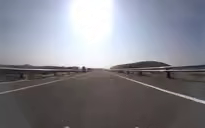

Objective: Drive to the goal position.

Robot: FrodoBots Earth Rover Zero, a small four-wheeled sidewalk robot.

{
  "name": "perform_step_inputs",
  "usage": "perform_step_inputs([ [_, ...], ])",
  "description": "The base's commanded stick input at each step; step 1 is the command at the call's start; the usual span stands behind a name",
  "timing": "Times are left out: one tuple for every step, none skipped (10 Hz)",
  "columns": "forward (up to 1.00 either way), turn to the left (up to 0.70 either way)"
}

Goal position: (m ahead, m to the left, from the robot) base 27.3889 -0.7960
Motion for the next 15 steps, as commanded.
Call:
perform_step_inputs([
  [1.00,0.00],
  [1.00,0.00],
  [1.00,0.00],
  [1.00,0.00],
  [1.00,0.00],
  [1.00,0.00],
  [1.00,0.00],
  [1.00,0.00],
  [1.00,0.00],
  [1.00,0.00],
  [1.00,0.00],
  [1.00,0.00],
  [1.00,0.00],
  [1.00,0.00],
  [1.00,0.00],
])
